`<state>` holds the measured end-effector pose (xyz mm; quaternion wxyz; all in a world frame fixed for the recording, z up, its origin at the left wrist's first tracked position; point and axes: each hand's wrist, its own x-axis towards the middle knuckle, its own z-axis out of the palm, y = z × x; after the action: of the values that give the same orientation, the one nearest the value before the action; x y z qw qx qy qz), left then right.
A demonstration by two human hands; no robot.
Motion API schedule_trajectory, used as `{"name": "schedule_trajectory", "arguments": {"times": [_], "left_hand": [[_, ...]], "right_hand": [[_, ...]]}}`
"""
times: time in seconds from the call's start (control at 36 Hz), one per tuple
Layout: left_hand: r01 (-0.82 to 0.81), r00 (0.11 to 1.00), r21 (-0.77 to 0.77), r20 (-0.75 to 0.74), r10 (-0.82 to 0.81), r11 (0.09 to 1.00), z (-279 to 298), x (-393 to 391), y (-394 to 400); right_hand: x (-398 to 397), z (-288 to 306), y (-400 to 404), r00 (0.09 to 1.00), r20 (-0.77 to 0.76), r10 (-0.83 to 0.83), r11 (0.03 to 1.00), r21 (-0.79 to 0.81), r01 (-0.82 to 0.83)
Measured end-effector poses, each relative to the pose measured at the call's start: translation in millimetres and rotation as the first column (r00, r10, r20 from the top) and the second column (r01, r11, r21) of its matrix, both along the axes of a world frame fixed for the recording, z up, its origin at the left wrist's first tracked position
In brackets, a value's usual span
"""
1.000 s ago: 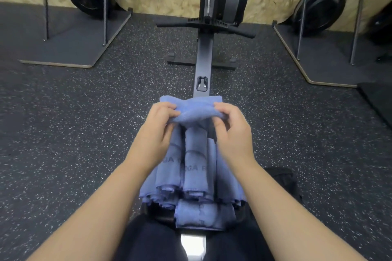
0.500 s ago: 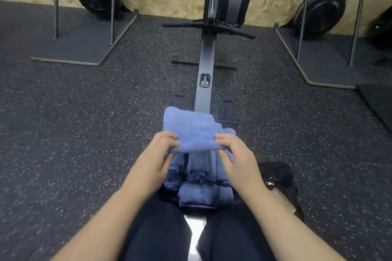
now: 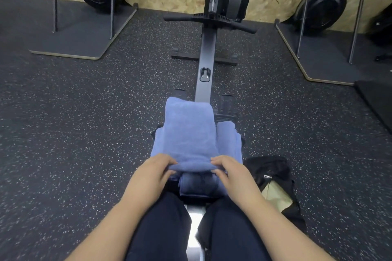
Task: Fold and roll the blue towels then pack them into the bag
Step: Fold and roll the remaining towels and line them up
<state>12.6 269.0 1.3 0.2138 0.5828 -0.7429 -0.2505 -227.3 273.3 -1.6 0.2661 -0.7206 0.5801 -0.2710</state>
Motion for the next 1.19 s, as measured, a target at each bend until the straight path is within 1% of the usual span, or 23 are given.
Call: {"name": "schedule_trajectory", "arguments": {"times": [0.08, 0.19, 0.42, 0.58, 0.67, 0.75, 0.83, 0.89, 0.94, 1.0, 1.03, 1.08, 1.14, 1.19], "left_hand": [[-0.055, 0.998, 0.072, -0.022, 0.057, 0.996, -1.5, -0.5, 0.1], [-0.06, 0.997, 0.119, -0.037, 0.065, 0.991, -5.8, 0.2, -3.0], [-0.056, 0.998, 0.142, -0.009, 0.058, 0.988, -9.8, -1.0, -11.0], [-0.089, 0.994, 0.133, 0.075, 0.079, 0.987, -8.5, -6.9, -14.6], [-0.136, 0.983, 0.099, 0.138, 0.122, 0.986, -4.5, -13.1, -15.3], [-0.201, 0.967, 0.049, 0.168, 0.19, 0.978, 1.1, -18.3, -15.0], [-0.211, 0.956, -0.026, 0.205, 0.212, 0.977, 3.3, -20.8, -14.9], [-0.165, 0.954, -0.148, 0.226, 0.196, 0.975, 0.8, -19.6, -16.3], [-0.092, 0.955, -0.289, 0.244, 0.167, 0.953, -5.3, -17.5, -19.3], [0.024, 0.949, -0.394, 0.298, 0.103, 0.919, -9.8, -18.6, -22.3], [0.078, 0.941, -0.424, 0.332, 0.074, 0.902, -10.8, -20.9, -23.1], [0.12, 0.927, -0.43, 0.371, 0.054, 0.895, -12.6, -26.5, -23.5], [0.118, 0.907, -0.396, 0.417, 0.064, 0.911, -13.5, -30.0, -22.9], [0.151, 0.869, -0.357, 0.492, 0.048, 0.922, -17.0, -30.8, -24.2]], "right_hand": [[1.2, 0.7, -1.4, 0.999, -0.042, -0.001, 0.999, 0.048, 0.003], [4.5, 0.3, -5.4, 0.997, -0.074, -0.012, 0.997, 0.077, 0.018], [10.0, -1.8, -14.4, 0.995, -0.099, -0.01, 0.991, 0.131, 0.023], [13.2, -8.5, -21.0, 0.982, -0.187, -0.007, 0.996, 0.085, 0.023], [14.9, -10.1, -23.2, 0.977, -0.211, -0.028, 0.997, 0.063, 0.042], [16.8, -10.0, -24.1, 0.975, -0.217, -0.041, 0.996, 0.071, 0.058], [18.1, -8.3, -24.7, 0.97, -0.238, -0.044, 0.994, 0.091, 0.067], [19.8, -5.9, -25.4, 0.974, -0.216, -0.064, 0.991, 0.101, 0.087], [22.0, -3.5, -26.0, 0.982, -0.166, -0.092, 0.988, 0.104, 0.111], [23.4, -2.1, -26.5, 0.984, -0.144, -0.104, 0.987, 0.105, 0.12], [23.6, -1.8, -26.6, 0.984, -0.143, -0.107, 0.987, 0.104, 0.122], [23.2, -3.1, -27.5, 0.985, -0.135, -0.11, 0.988, 0.097, 0.123], [22.8, -4.5, -28.1, 0.987, -0.123, -0.108, 0.989, 0.088, 0.12], [22.9, -5.2, -28.4, 0.988, -0.121, -0.101, 0.991, 0.073, 0.11]]}}
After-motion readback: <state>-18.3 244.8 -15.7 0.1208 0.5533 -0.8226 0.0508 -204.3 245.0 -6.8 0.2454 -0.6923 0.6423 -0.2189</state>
